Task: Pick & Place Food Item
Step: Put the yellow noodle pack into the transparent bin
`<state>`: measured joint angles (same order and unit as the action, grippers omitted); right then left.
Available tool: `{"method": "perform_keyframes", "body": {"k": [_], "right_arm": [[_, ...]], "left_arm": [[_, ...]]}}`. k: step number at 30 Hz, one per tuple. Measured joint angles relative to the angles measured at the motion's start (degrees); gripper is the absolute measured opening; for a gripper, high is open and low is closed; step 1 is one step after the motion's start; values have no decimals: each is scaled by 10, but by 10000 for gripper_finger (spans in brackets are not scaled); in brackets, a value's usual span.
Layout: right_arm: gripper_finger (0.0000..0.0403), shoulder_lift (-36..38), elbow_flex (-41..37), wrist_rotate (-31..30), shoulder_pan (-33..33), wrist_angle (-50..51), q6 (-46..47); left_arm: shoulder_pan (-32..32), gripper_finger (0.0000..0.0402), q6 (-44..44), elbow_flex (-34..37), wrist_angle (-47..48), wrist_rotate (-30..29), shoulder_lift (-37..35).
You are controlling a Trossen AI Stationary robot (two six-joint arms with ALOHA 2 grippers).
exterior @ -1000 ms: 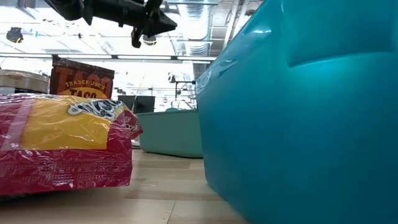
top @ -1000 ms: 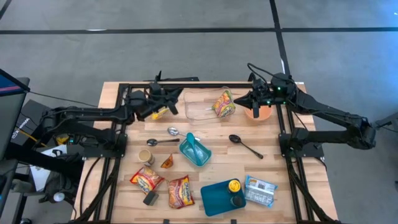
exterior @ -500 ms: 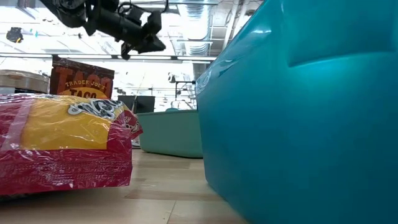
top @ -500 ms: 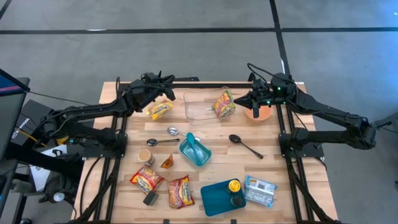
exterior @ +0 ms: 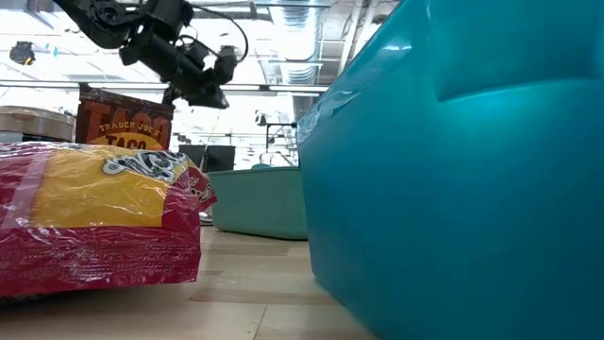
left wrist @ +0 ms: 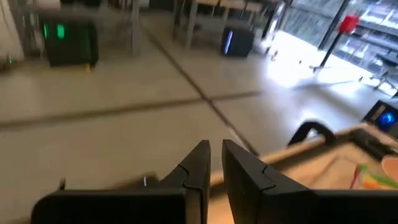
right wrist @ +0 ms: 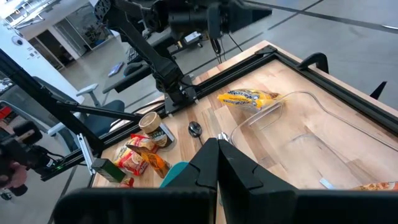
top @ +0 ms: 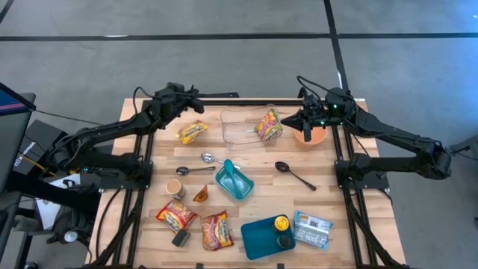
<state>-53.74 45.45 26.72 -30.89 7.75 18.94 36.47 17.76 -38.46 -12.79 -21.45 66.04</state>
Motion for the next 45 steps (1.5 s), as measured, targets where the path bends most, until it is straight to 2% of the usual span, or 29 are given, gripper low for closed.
{"method": "perform_keyframes", "body": {"k": [7, 17, 22, 26, 31, 36, 45], "right_arm": [[0, 0, 0, 0, 0, 0, 0], [0, 0, 0, 0, 0, 10, -2], [0, 0, 0, 0, 1, 23, -23], [0, 0, 0, 0, 1, 27, -24], [0, 0, 0, 0, 1, 27, -24], [0, 0, 0, 0, 1, 27, -24], [0, 0, 0, 0, 1, 32, -24]], "left_arm": [[-23, 36, 92, 0, 136, 11, 0], [-58, 34, 201, 0, 278, 145, 0], [-59, 20, 233, 0, 353, 174, 0], [-59, 3, 235, 0, 392, 174, 0], [-57, 1, 231, 0, 425, 173, 0], [-57, 1, 174, 0, 454, 169, -3], [-57, 1, 151, 0, 454, 168, -30]]}}
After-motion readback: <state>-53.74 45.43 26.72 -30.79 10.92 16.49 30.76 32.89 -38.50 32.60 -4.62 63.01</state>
